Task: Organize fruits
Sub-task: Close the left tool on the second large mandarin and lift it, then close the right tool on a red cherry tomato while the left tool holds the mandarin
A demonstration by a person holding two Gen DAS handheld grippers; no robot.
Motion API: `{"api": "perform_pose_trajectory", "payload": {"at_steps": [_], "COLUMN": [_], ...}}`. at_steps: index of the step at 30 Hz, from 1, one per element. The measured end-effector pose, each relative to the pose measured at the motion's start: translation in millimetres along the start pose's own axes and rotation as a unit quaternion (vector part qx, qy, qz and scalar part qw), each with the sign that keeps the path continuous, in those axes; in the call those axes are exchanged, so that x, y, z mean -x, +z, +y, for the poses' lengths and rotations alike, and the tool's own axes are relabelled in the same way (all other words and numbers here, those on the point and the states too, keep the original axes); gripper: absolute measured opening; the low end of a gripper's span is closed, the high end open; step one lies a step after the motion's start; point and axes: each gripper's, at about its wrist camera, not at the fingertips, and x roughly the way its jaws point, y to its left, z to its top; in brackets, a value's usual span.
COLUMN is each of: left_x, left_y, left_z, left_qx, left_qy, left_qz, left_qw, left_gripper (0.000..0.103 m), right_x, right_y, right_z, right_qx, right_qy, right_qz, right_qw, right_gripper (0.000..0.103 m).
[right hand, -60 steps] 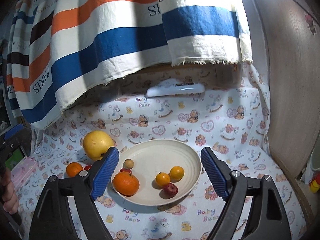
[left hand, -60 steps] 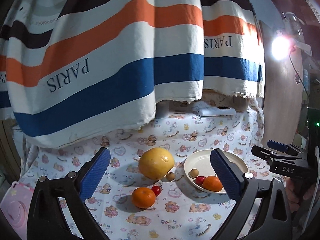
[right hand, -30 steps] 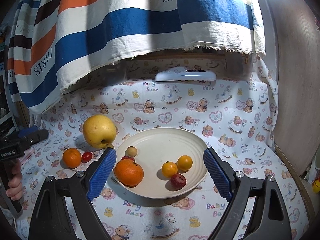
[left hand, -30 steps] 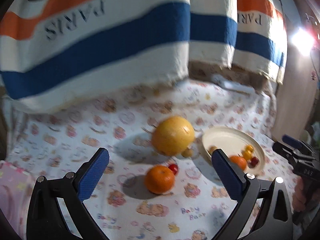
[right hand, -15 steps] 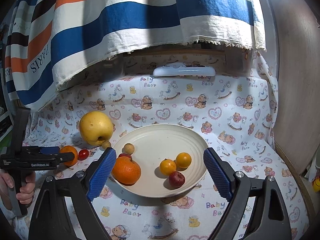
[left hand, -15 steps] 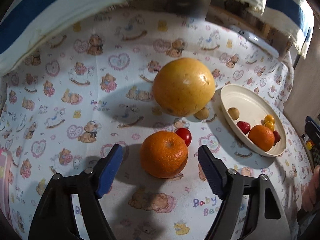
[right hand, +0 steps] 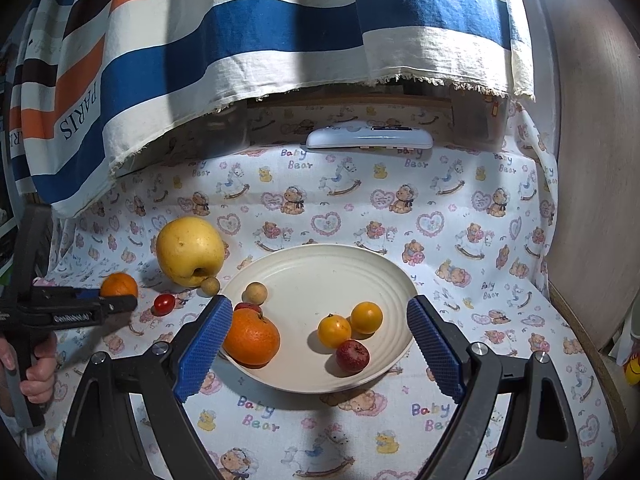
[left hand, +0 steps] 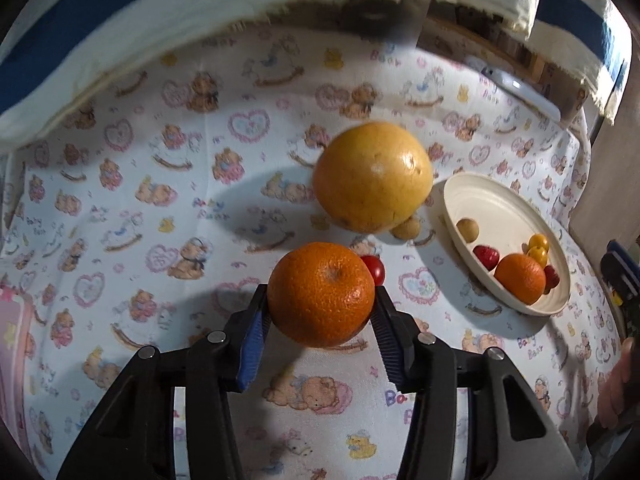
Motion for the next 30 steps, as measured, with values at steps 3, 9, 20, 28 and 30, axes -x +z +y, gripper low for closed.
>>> {"api": "perform_pose_trajectory", "payload": {"at_steps": [3, 9, 20, 28, 30], "left_x": [19, 43, 53, 66, 67], "left_y": [4, 11, 18, 21, 21], "left_z": [4, 12, 44, 69, 68], "left_qx": [0.004, 0.009, 0.057, 0.1, 0.096], "left_qy": [0.006, 0.013, 0.025, 0.02, 0.027], "left_qz": [-0.026, -0.056, -0.071, -0.079, -0.081], "left_qw": [0.9997, 0.9983, 0.9955, 0.9917, 0.9917], "left_gripper": [0.048, 0.048, 0.048, 0.048, 0.048], "right_x": [-1, -1, -34, -90, -101], "right_y": [-1, 14, 34, 24, 22], "right_z": [2, 29, 110, 147, 149], "right_qx": [0.003, 0.007, 0.018, 0.027, 0.015], "right_qy": [-0.014, 0.017, 0.114, 0.113, 0.114], "right_qz": [0.002, 0.023, 0.099, 0.166, 0.18], "right_qw": [1.0, 1.0, 0.988, 0.979, 0.977], "right_gripper": [0.09, 0.09, 0.09, 0.09, 0.09]}}
